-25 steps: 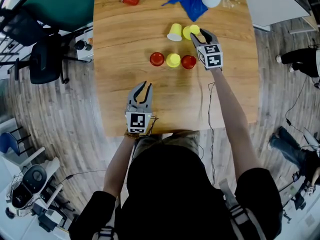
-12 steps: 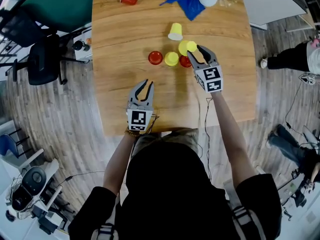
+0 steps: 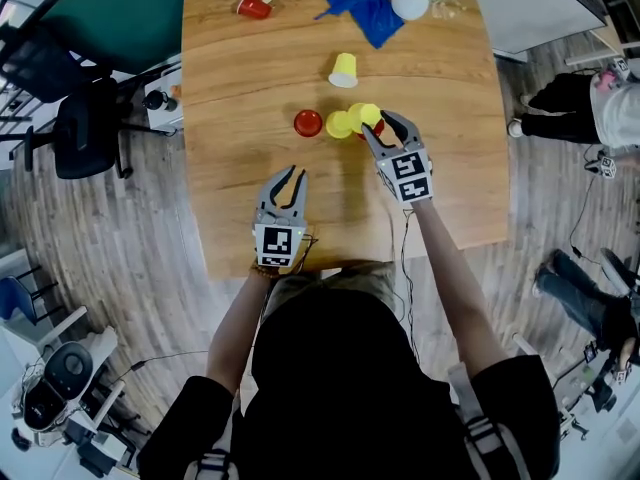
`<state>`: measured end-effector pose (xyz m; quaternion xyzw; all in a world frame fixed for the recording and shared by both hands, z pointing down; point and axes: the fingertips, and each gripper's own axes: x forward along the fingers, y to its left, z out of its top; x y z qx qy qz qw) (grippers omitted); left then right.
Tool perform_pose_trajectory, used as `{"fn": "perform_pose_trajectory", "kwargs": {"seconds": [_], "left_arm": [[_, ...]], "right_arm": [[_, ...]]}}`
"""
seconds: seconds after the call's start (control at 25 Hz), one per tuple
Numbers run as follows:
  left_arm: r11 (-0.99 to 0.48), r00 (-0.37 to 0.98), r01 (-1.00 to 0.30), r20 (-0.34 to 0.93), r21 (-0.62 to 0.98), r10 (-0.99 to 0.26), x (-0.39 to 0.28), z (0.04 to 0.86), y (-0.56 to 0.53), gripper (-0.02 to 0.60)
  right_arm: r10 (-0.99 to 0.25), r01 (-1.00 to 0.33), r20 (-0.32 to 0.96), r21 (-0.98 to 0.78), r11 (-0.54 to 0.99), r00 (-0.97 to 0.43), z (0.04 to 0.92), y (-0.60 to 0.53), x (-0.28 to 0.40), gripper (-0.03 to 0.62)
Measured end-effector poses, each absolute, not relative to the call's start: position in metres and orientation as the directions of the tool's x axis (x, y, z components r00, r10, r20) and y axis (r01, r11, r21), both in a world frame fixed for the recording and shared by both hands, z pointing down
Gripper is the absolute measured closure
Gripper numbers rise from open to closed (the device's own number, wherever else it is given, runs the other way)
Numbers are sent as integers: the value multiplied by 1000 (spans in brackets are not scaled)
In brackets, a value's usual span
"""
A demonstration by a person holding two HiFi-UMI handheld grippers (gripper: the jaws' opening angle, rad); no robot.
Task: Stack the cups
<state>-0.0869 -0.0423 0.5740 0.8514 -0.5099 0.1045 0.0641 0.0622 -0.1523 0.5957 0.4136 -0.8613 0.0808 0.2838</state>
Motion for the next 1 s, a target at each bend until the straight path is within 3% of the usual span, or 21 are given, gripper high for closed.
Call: {"fn": "perform_pose_trajectory", "kwargs": {"seconds": [0.32,0.4,0.68,1.0], "left_arm": [[-476,460,-879,246,-5,-853,-84,575,-46,500],[-476,459,-880,246,-8,-853,-85,574,-48,499],[-476,458,-879,250,-14,-853,-88,571,-48,499],[-477,450,-878,279,-32,-848,-82,575,-45,499]], "right_arm": [[-665,-753,560,107,650,-495,604,-150,62,378],[-663,-746,534,87,660,-524,595,-149,60,339],[-702,-753,416,58,655,-578,540,-184,86,338],[-580,-641,489,55,766,-651,573,-270,83,341]]}}
